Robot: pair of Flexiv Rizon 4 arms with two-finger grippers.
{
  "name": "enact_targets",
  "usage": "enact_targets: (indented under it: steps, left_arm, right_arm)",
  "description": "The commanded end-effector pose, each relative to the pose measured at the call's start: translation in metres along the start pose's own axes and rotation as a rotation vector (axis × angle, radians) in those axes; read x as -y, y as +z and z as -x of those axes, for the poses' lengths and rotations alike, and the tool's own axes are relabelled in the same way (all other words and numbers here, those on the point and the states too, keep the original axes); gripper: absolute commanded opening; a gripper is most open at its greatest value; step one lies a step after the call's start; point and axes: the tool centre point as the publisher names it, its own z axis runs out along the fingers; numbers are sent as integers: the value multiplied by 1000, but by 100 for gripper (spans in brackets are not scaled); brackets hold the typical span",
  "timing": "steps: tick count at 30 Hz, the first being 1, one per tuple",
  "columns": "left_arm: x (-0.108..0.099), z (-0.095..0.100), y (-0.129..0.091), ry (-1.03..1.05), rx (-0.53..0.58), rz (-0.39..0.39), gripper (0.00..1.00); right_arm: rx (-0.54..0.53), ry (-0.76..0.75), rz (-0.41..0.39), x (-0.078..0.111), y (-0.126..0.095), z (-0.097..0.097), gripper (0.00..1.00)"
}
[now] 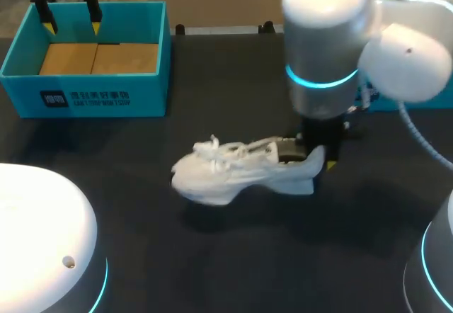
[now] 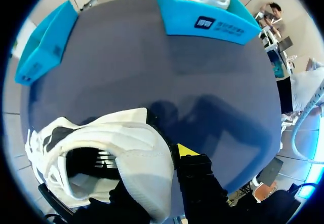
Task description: Take the shoe out of the shoebox, open the shoe tongue, remove and reinsert the insole, then place the shoe into the shoebox
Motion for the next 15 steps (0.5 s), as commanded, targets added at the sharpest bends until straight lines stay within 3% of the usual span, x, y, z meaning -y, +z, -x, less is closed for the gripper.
enact_targets:
  steps: [1, 2, 15]
  left_arm:
    - [0, 0, 0, 0, 0, 0, 100]
    - [0, 0, 0, 0, 0, 0, 100]
    - [0, 0, 0, 0, 0, 0, 100]
  right_arm:
    - [4, -21, -4, 4, 10, -43, 0]
    - [-31, -27, -8, 5, 11, -44, 0]
    - [-31, -27, -8, 5, 11, -44, 0]
